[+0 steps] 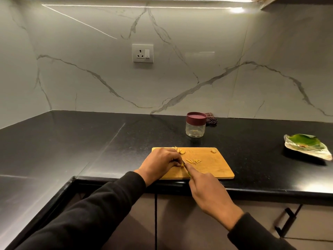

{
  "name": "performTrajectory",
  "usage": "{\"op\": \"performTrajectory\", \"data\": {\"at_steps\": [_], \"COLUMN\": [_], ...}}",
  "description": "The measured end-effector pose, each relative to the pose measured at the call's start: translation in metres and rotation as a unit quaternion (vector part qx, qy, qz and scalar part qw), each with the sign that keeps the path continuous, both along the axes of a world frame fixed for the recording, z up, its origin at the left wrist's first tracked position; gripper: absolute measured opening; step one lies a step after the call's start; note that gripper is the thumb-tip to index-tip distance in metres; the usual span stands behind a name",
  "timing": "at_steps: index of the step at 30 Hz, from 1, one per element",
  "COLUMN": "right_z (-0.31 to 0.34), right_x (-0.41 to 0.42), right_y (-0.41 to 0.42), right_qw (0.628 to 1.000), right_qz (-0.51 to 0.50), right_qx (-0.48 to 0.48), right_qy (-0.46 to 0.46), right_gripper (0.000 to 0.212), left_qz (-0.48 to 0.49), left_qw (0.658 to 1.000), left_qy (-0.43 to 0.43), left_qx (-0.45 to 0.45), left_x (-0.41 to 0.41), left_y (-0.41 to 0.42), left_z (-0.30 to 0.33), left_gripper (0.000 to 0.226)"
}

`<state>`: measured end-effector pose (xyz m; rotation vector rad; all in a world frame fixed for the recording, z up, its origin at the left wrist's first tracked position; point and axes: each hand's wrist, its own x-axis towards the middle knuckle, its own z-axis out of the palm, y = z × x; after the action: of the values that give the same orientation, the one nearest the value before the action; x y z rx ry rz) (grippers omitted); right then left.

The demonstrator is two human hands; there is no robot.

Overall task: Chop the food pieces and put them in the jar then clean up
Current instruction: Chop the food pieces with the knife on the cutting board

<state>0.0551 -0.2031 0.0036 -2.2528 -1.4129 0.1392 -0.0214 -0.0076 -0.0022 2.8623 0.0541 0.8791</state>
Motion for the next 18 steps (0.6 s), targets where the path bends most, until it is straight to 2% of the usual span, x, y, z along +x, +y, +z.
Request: {"op": "performTrajectory", "data": {"at_steps": [18], "right_z": [0.0005], "right_x": [-0.0018], "right_y": [0.0018], "right_qw": [1.0], "right_qz": [0.002], "right_qx": [0.007], "right_qy": [-0.016], "right_gripper": [0.056], "left_qz": [0.027], "left_qw": [0.999], "left_qy": [0.003], "left_qx": [0.03], "left_x": [-0.0023], "left_y": [-0.0044], "left_z": [0.0003], "left_gripper": [0.013]}}
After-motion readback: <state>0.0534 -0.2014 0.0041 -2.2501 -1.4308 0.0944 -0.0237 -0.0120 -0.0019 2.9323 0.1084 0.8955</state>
